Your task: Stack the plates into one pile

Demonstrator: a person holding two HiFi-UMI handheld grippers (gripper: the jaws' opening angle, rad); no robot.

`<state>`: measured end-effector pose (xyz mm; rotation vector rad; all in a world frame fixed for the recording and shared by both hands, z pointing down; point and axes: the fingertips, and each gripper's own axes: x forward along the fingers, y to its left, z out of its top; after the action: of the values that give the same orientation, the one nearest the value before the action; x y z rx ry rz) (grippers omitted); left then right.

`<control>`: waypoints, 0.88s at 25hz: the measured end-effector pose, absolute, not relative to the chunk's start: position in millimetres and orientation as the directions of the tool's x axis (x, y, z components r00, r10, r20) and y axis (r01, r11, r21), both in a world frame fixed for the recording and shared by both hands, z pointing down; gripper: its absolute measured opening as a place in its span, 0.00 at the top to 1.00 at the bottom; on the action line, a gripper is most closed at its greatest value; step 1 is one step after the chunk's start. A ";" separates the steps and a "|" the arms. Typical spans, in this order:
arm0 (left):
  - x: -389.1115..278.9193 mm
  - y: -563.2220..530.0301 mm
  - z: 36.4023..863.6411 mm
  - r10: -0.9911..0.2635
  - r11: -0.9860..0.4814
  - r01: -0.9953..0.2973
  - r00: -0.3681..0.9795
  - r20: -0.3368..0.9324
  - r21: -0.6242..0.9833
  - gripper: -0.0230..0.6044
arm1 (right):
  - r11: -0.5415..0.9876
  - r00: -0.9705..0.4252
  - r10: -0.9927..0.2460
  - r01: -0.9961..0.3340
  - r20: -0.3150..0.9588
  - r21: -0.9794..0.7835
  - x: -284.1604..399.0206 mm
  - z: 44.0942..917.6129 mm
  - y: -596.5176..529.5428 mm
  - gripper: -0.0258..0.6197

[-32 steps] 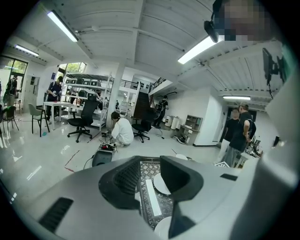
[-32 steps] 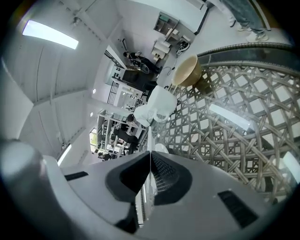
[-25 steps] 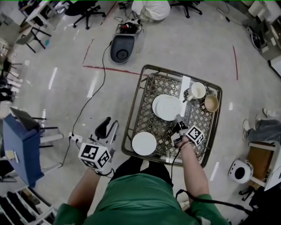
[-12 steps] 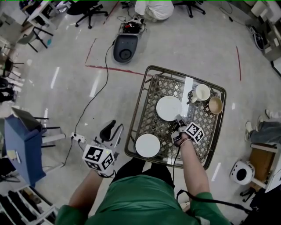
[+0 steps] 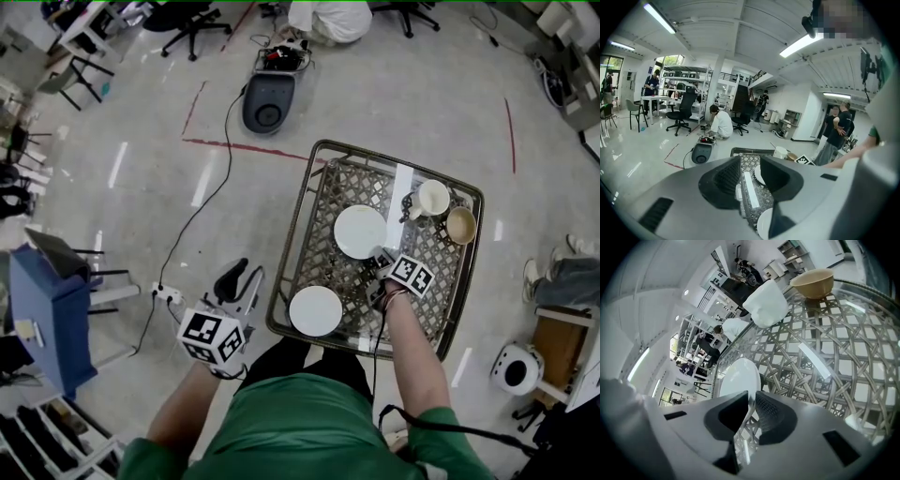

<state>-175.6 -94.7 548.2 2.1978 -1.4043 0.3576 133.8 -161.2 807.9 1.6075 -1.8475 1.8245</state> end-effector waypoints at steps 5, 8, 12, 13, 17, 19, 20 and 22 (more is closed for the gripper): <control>-178.9 -93.9 549.9 -0.768 -0.326 -0.903 0.426 0.478 0.280 0.73 | -0.143 -0.464 -0.518 -0.782 0.719 -0.607 123.8 804.0 -163.4 0.84; -174.2 -94.0 548.4 -0.769 -0.334 -0.901 0.430 0.473 0.276 0.73 | -0.023 -0.452 -0.464 -0.853 0.762 -0.521 113.3 800.2 -163.1 0.73; -168.5 -94.0 545.9 -0.771 -0.343 -0.897 0.438 0.462 0.277 0.73 | 0.057 -0.391 -0.439 -0.911 0.809 -0.409 109.8 798.3 -162.6 0.63; -167.5 -93.8 545.4 -0.771 -0.346 -0.897 0.440 0.460 0.276 0.73 | 0.064 -0.376 -0.445 -0.919 0.813 -0.390 111.6 796.4 -163.4 0.62; -167.8 -94.8 541.1 -0.776 -0.347 -0.898 0.437 0.455 0.269 0.73 | 0.061 -0.355 -0.506 -0.924 0.786 -0.379 118.9 772.3 -170.8 0.62; -167.1 -96.1 538.3 -0.781 -0.345 -0.900 0.434 0.450 0.268 0.73 | 0.061 -0.359 -0.547 -0.918 0.756 -0.391 122.4 752.7 -174.1 0.62; -165.9 -97.1 535.7 -0.784 -0.345 -0.900 0.433 0.445 0.268 0.73 | 0.065 -0.364 -0.563 -0.915 0.742 -0.399 123.9 742.3 -174.5 0.62; -162.4 -99.0 527.8 -0.791 -0.349 -0.898 0.436 0.430 0.267 0.73 | 0.080 -0.373 -0.585 -0.910 0.721 -0.406 126.6 720.5 -172.5 0.64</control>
<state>-162.4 -99.0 527.8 2.2304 -1.4227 0.3106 126.6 -172.5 720.5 1.4800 -1.9941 1.2006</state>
